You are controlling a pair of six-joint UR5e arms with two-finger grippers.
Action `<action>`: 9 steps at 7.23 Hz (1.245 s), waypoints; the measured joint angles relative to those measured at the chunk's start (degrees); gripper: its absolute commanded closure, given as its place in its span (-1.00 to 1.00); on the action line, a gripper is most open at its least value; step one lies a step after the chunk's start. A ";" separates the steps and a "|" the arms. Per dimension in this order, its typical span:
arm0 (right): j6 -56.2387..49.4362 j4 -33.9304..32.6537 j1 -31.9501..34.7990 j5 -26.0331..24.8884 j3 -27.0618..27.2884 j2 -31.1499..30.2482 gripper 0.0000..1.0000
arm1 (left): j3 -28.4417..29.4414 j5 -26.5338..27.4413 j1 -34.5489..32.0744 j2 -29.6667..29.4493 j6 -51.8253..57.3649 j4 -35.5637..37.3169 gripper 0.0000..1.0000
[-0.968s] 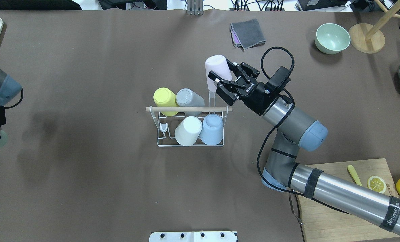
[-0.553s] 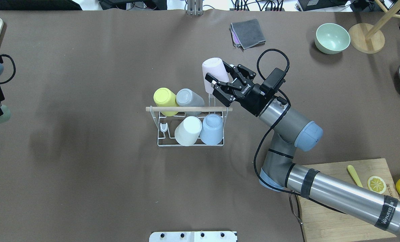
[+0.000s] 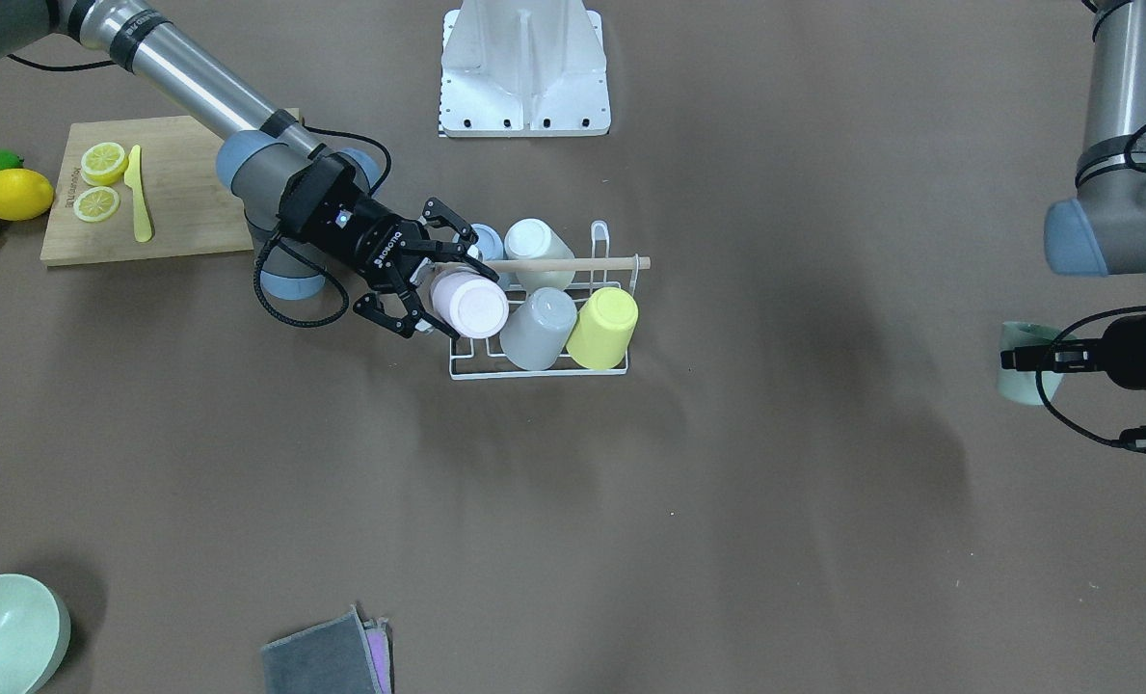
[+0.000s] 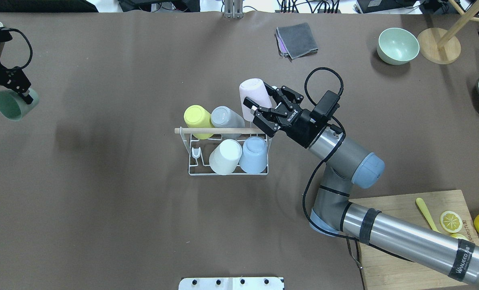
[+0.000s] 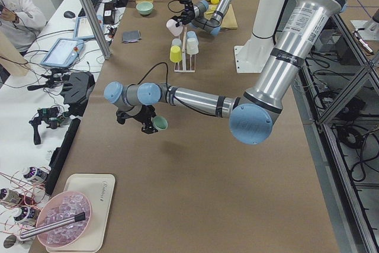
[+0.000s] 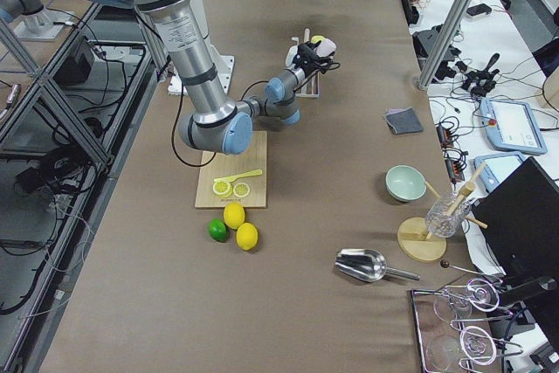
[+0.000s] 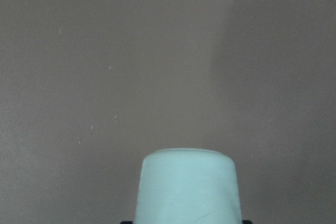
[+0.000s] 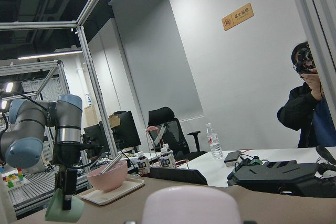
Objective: Place cup on cup holder
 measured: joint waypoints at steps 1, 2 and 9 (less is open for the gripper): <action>-0.02 0.10 -0.13 0.04 -0.01 -0.04 1.00 | -0.13 0.03 -0.24 0.47 -7.46 -9.40 1.00; -0.03 0.20 -0.35 0.06 -0.01 -0.10 1.00 | -0.10 0.23 -0.49 1.02 -15.28 -19.74 1.00; -0.01 1.44 -1.84 0.08 0.03 -0.52 1.00 | 0.69 7.16 -0.45 4.41 -49.83 -77.75 1.00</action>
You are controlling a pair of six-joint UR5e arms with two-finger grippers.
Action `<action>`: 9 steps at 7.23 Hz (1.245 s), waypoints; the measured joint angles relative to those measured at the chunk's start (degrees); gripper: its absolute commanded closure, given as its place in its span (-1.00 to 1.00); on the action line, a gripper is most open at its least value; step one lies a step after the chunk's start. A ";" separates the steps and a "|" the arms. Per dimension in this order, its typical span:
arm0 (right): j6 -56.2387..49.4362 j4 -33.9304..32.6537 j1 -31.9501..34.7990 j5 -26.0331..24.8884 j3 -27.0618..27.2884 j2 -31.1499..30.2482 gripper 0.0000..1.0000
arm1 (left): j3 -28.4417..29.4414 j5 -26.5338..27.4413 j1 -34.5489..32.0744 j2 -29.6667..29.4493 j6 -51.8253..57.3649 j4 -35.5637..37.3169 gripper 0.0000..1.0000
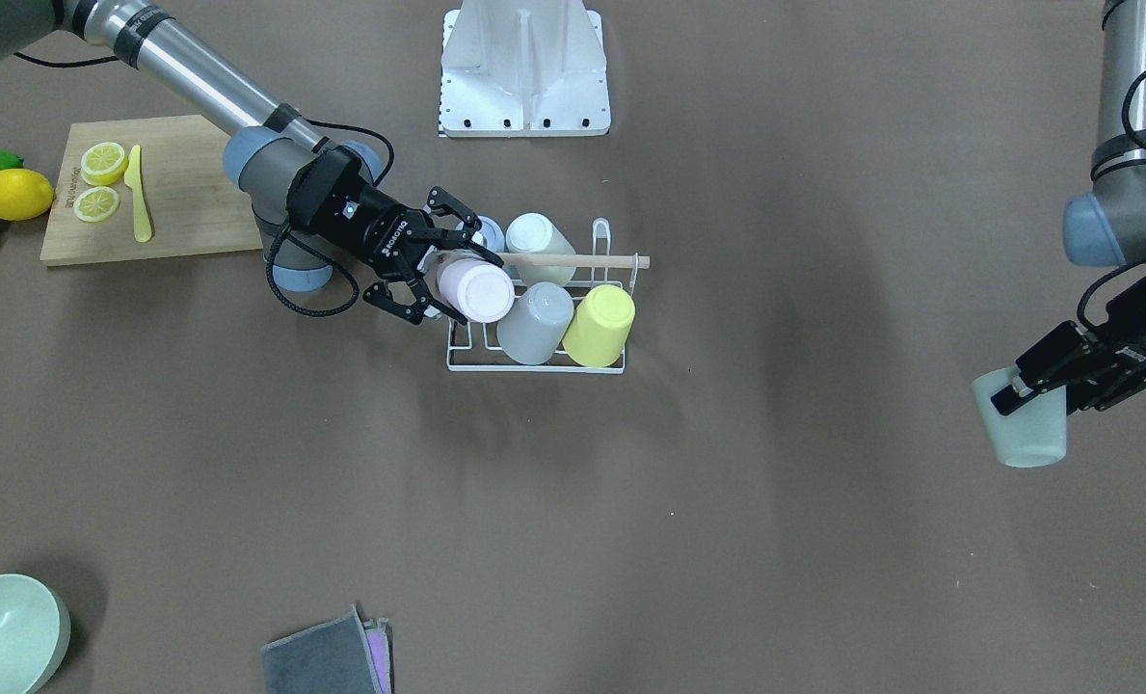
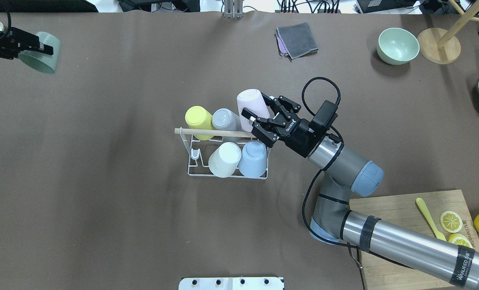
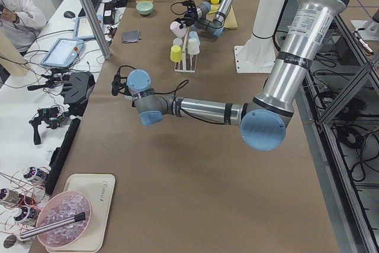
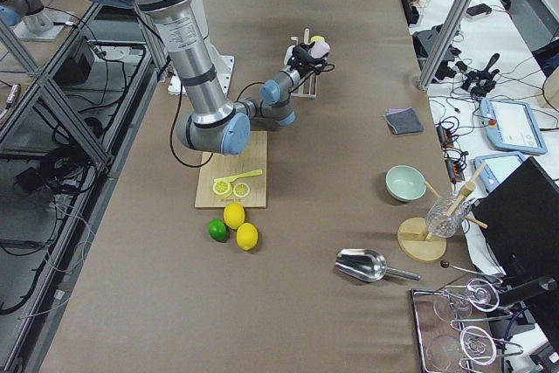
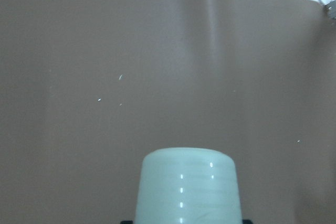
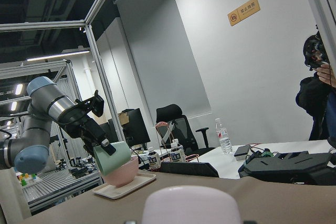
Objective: Place cup on cup holder
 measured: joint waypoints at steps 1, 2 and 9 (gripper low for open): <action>0.03 0.03 -0.01 0.04 0.06 0.01 1.00 | -0.21 2.09 0.25 -0.01 -1.92 -5.19 1.00; 0.07 0.05 0.01 0.06 0.09 0.01 1.00 | -0.39 3.98 0.61 -0.03 -2.73 -9.83 1.00; 0.17 0.47 1.36 0.42 0.31 -0.13 -1.00 | -14.23 29.63 18.76 5.12 -11.71 -28.75 1.00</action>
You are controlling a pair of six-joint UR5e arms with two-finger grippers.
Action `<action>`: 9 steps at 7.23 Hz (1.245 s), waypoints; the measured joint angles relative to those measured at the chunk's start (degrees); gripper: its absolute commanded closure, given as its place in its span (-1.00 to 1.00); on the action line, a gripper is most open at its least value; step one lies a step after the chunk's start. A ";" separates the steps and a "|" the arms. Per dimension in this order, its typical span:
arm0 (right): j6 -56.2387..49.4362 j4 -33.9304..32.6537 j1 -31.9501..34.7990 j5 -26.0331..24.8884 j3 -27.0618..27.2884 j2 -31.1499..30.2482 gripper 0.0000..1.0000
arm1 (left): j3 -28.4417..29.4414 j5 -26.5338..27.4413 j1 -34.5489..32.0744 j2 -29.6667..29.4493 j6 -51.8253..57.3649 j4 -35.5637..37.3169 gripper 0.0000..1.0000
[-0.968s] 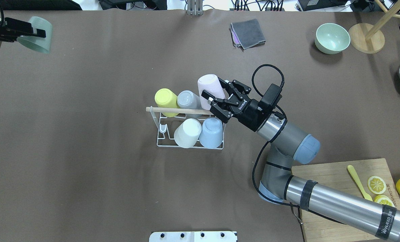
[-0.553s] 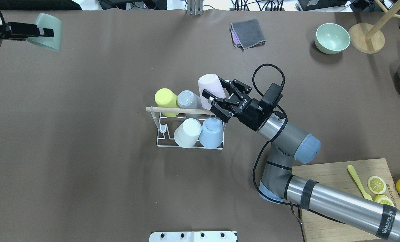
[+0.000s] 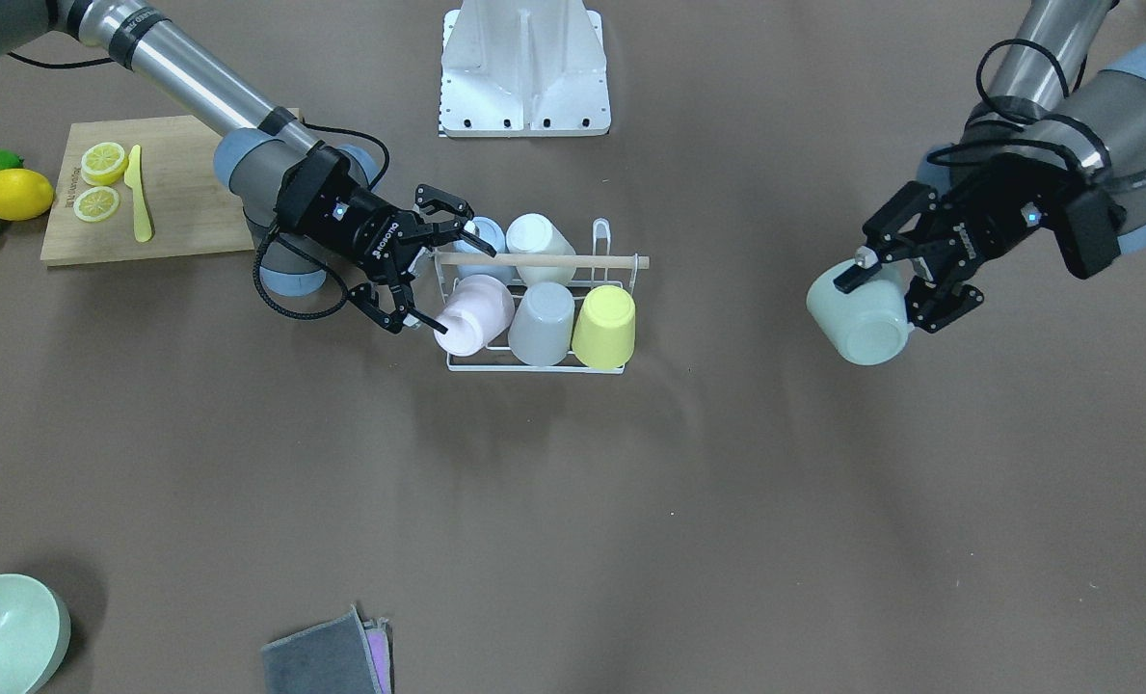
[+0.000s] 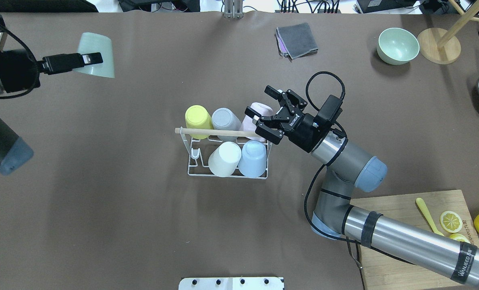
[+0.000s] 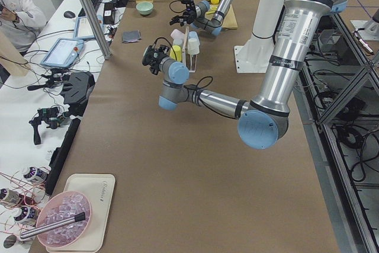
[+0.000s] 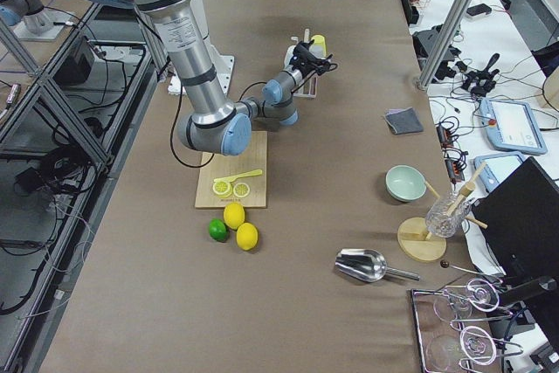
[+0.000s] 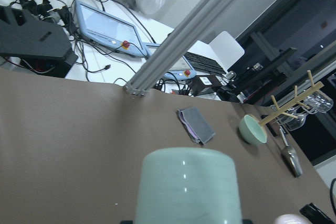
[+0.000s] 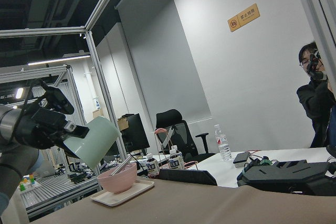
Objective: Place cup on cup holder
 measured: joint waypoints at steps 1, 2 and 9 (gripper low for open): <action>0.04 -0.01 0.27 0.00 0.02 0.01 -1.00 | -2.64 4.90 3.76 0.75 0.03 -0.53 1.00; 0.06 -0.04 0.48 0.01 0.09 0.02 -1.00 | -4.24 9.66 7.68 0.87 0.76 -1.68 1.00; 4.14 -12.31 13.61 12.81 5.18 0.09 -1.00 | -6.85 24.64 29.01 -1.10 18.60 -5.99 1.00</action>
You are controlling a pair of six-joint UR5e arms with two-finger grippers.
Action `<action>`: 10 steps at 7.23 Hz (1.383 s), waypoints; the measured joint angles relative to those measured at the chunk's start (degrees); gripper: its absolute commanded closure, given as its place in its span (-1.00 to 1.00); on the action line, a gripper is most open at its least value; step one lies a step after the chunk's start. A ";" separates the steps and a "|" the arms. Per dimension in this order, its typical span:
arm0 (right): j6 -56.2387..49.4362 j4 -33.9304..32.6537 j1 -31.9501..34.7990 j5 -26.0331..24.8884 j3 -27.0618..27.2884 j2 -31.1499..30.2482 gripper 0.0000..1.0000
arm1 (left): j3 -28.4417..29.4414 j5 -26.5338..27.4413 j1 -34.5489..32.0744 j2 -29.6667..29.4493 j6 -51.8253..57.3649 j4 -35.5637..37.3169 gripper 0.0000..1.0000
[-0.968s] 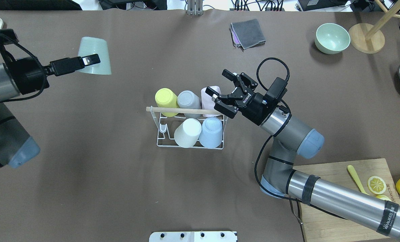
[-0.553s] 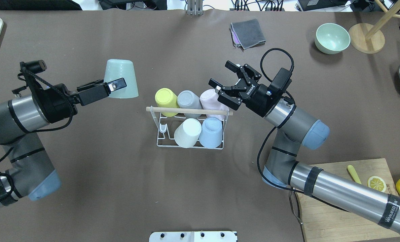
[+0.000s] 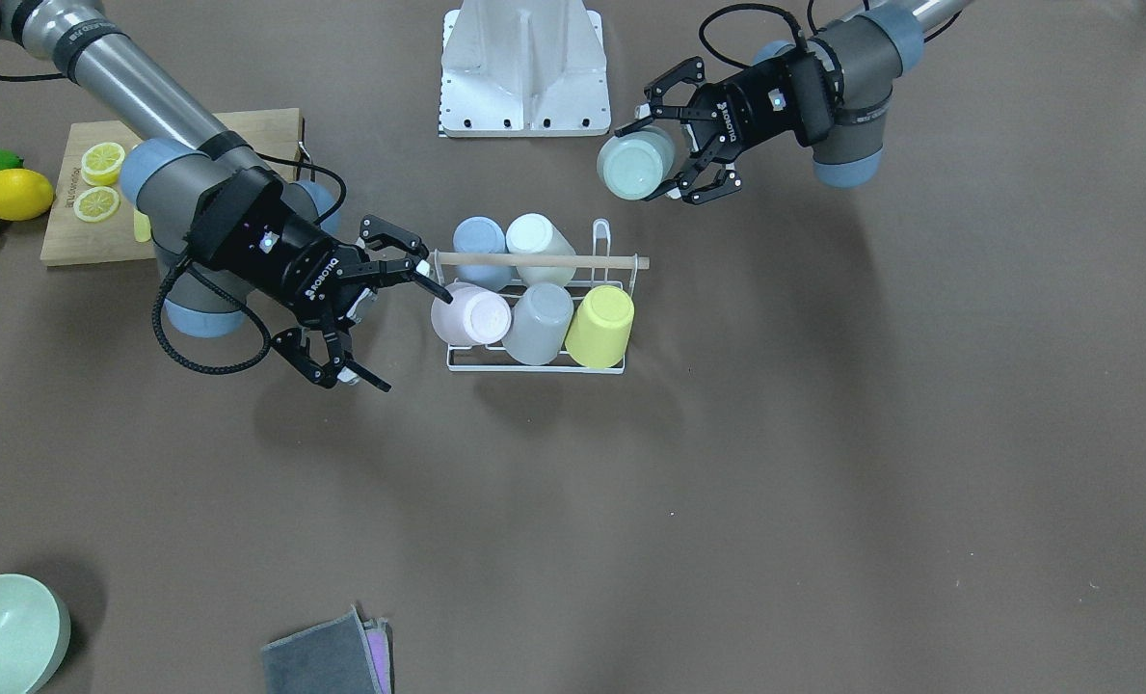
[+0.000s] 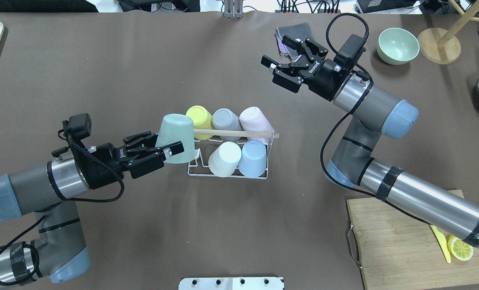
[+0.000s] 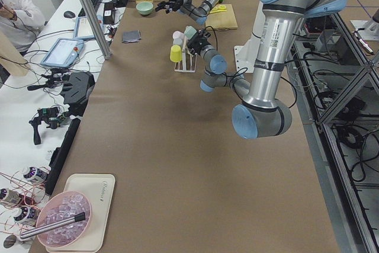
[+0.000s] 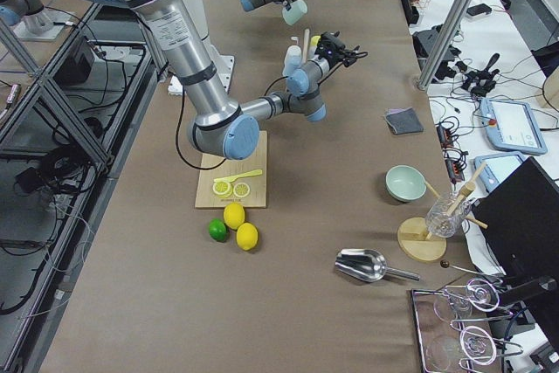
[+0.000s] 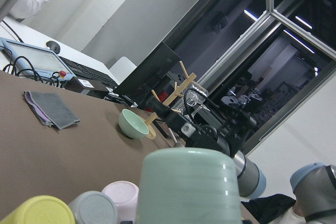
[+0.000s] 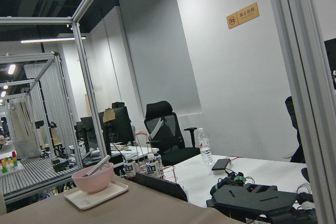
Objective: Place cup on cup holder
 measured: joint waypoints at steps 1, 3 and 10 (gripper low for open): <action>0.80 -6.81 2.44 2.71 2.83 -0.53 -1.00 | 0.17 1.91 1.23 -0.38 1.42 0.12 1.00; 2.12 -23.82 6.11 6.40 11.22 -2.68 -1.00 | 1.40 7.40 2.07 -1.87 3.70 2.18 1.00; 0.93 -79.15 13.23 10.25 30.18 -5.67 -1.00 | 7.53 14.88 2.43 -5.28 6.30 6.81 1.00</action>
